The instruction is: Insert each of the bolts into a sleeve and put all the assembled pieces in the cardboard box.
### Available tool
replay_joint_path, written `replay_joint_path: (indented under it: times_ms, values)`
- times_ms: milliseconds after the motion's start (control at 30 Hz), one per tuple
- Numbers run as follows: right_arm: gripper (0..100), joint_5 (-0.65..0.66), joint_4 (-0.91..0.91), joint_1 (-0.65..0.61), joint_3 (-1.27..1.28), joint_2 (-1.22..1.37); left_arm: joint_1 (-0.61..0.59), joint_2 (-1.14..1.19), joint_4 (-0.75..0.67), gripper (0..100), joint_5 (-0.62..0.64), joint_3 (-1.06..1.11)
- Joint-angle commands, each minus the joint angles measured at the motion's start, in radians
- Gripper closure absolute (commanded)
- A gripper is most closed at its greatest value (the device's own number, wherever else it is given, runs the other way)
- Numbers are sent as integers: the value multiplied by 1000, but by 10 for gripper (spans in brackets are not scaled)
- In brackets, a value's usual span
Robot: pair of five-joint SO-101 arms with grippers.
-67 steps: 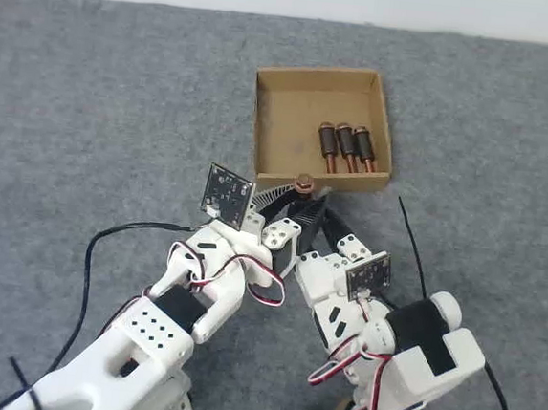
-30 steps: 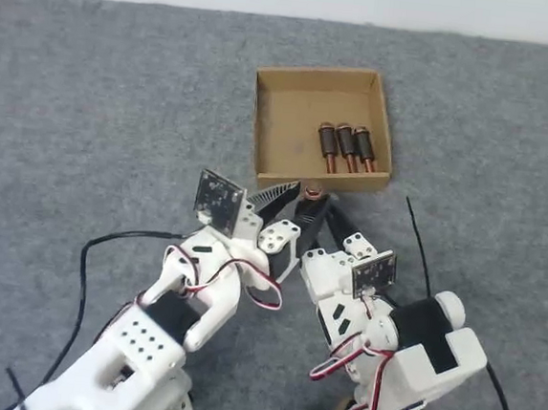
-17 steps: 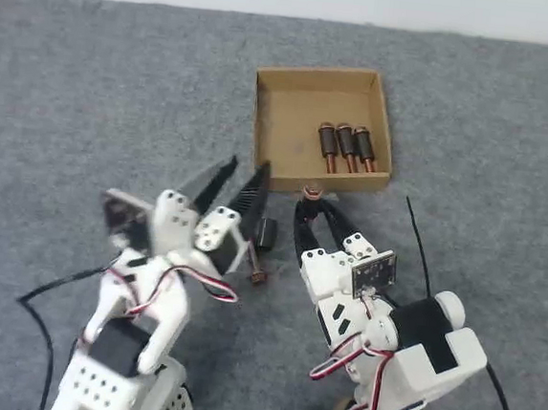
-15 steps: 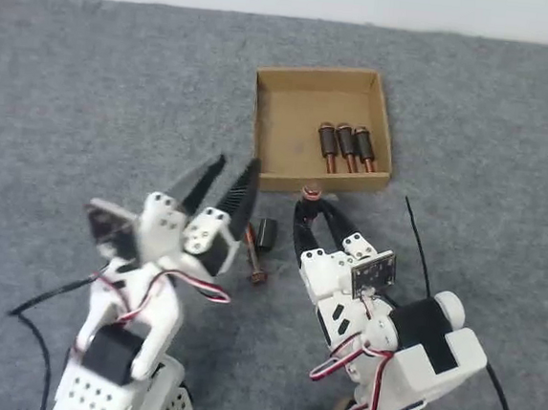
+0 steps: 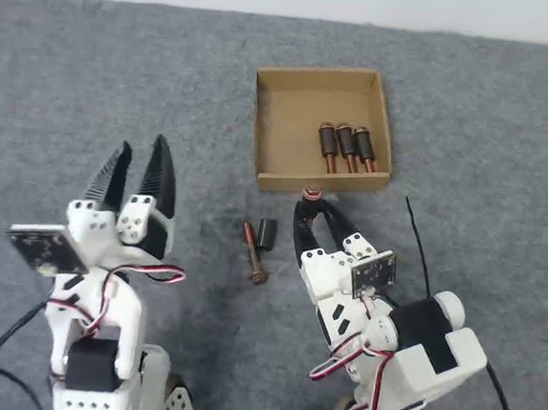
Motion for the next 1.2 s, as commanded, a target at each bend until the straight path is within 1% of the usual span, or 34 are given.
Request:
replay_joint_path:
  times_ms: [0, 67, 167, 300, 400, 467, 633, 900, 1033, 1167]
  values:
    - [992, 17, -27, 15, 25, -44, -89, -18, 8, 859, 9, 28]
    - [992, 17, -27, 15, 25, -44, -118, -18, 8, 859, 9, 47]
    - [992, 17, -27, 13, 25, -44, -127, -18, 21, 859, 9, 67]
    - [992, 17, -27, 13, 25, -44, -84, -18, 167, 859, 3, 70]
    - [992, 17, -27, 13, 25, -44, -58, -18, 262, 859, -66, 87]
    - [992, 17, -27, 13, 25, -44, -61, -18, 275, 859, -87, 117]
    - [992, 17, -25, 13, 25, -44, -63, -18, 262, 859, -91, 249]
    - [992, 17, -21, 13, 25, -44, -64, -14, 416, 859, -92, 249]
    - [992, 17, -18, 15, 25, -44, -95, -14, 419, 859, -91, 249]
    - [992, 17, -18, 19, 25, -42, -98, -12, 422, 865, -91, 249]
